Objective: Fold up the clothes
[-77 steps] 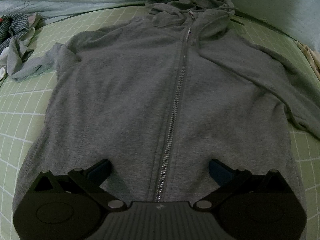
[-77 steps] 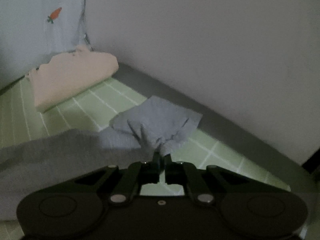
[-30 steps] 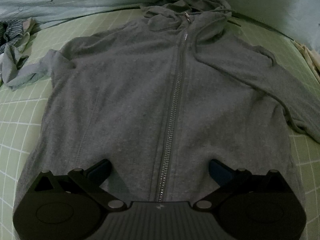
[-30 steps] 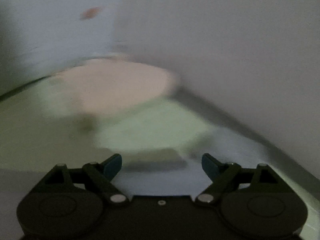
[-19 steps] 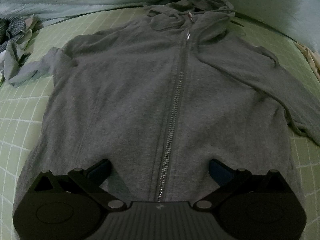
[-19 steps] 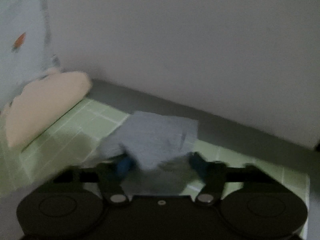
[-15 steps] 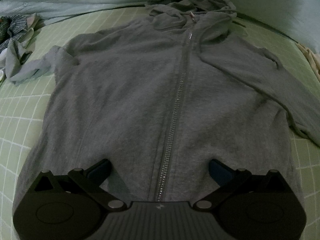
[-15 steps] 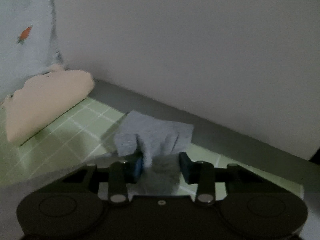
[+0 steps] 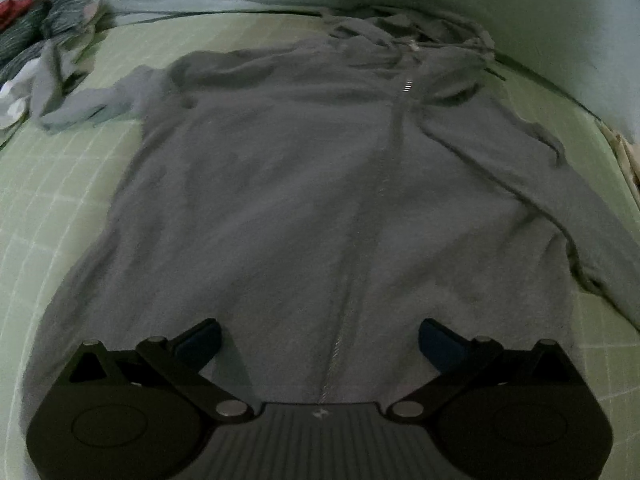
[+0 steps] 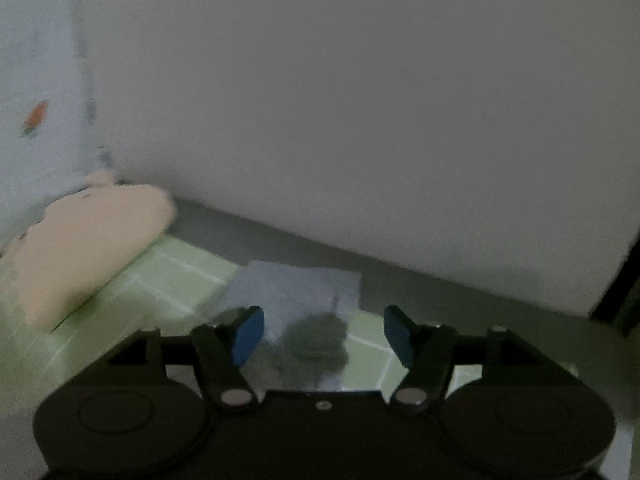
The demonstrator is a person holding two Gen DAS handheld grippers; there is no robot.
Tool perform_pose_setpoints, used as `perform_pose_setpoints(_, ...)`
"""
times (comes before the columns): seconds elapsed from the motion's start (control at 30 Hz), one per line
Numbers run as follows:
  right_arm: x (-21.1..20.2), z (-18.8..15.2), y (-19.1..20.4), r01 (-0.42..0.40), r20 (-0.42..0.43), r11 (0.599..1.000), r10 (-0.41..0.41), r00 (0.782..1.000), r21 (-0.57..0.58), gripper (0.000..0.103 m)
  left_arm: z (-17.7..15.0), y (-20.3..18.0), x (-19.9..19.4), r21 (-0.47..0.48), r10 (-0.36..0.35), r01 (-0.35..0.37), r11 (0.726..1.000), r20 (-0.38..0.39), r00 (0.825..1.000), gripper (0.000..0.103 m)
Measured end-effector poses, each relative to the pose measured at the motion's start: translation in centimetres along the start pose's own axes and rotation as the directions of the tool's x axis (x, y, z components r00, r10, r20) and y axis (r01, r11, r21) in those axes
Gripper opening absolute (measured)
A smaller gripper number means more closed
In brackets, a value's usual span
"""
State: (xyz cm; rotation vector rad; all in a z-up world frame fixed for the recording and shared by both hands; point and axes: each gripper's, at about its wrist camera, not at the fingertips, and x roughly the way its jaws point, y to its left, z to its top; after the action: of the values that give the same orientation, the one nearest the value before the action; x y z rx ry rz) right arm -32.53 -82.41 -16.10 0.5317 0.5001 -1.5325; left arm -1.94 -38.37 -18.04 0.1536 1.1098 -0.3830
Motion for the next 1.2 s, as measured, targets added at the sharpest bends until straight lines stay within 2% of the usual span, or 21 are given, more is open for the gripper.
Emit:
perform_pose_setpoints(0.1,-0.4,-0.6,0.2,-0.030,0.007,0.998,0.030,1.000,-0.062,0.056,-0.9,1.1,-1.1,-0.006,0.021,-0.021,1.000,-0.003,1.000,0.103)
perform_pose_setpoints(0.17,0.3,-1.2,-0.4,-0.039,-0.042,0.998,0.037,0.998,-0.042,0.046,-1.5,1.9,-1.8,-0.025,0.027,-0.027,0.999,0.000,1.000,0.103)
perform_pose_setpoints(0.2,0.9,-1.6,-0.8,-0.040,-0.073,0.999,0.037,0.997,-0.032,0.034,-1.7,2.2,-2.0,-0.035,0.030,-0.030,0.999,0.003,1.000,0.103)
perform_pose_setpoints(0.27,1.2,-2.4,-1.6,-0.048,-0.091,0.999,0.046,0.995,-0.015,0.033,-2.2,2.8,-2.7,-0.048,0.040,-0.039,0.998,0.017,0.999,0.103)
perform_pose_setpoints(0.37,0.8,-2.5,-1.9,-0.045,-0.091,0.997,0.040,0.995,-0.055,0.035,-3.0,3.8,-4.5,-0.069,0.046,-0.041,0.997,0.070,0.997,0.103)
perform_pose_setpoints(0.5,-1.2,-3.0,-2.1,-0.070,-0.090,0.995,0.063,0.994,-0.071,0.054,-4.7,5.5,-6.8,-0.103,0.076,-0.064,0.993,0.122,0.990,0.103)
perform_pose_setpoints(0.63,-4.0,-5.1,-0.5,-0.149,-0.102,0.979,0.135,0.986,-0.140,0.070,-6.6,7.1,-9.1,-0.101,0.131,-0.118,0.988,0.127,0.983,0.103)
perform_pose_setpoints(0.73,-6.7,-6.8,1.3,-0.229,-0.114,0.960,0.212,0.970,-0.162,0.076,-7.4,8.3,-10.7,-0.094,0.140,-0.128,0.987,0.128,0.982,0.103)
perform_pose_setpoints(0.83,-8.7,-8.1,4.0,-0.359,-0.143,0.919,0.337,0.930,-0.165,0.082,-7.7,8.9,-11.4,-0.060,0.149,-0.143,0.988,0.120,0.982,0.103)
perform_pose_setpoints(0.9,-10.5,-8.9,5.7,-0.445,-0.156,0.879,0.422,0.893,-0.173,0.087,-7.9,9.2,-11.6,-0.037,0.156,-0.153,0.988,0.108,0.982,0.103)
perform_pose_setpoints(0.93,-11.3,-9.3,6.6,-0.490,-0.166,0.854,0.464,0.870,-0.178,0.097,-7.9,9.5,-11.6,-0.029,0.155,-0.153,0.988,0.099,0.983,0.103)
perform_pose_setpoints(0.97,-12.0,-9.6,7.5,-0.538,-0.182,0.824,0.510,0.841,-0.177,0.102,-7.9,9.8,-11.6,-0.024,0.153,-0.151,0.988,0.093,0.984,0.103)
perform_pose_setpoints(1.07,-13.8,-10.4,10.6,-0.672,-0.245,0.722,0.630,0.737,-0.164,0.103,-7.7,10.6,-11.3,-0.022,0.149,-0.148,0.989,0.080,0.986,0.103)
perform_pose_setpoints(1.2,-15.8,-11.1,14.5,-0.746,-0.251,0.641,0.703,0.665,-0.183,0.103,-6.2,11.7,-10.2,-0.025,0.140,-0.138,0.990,0.079,0.987,0.103)
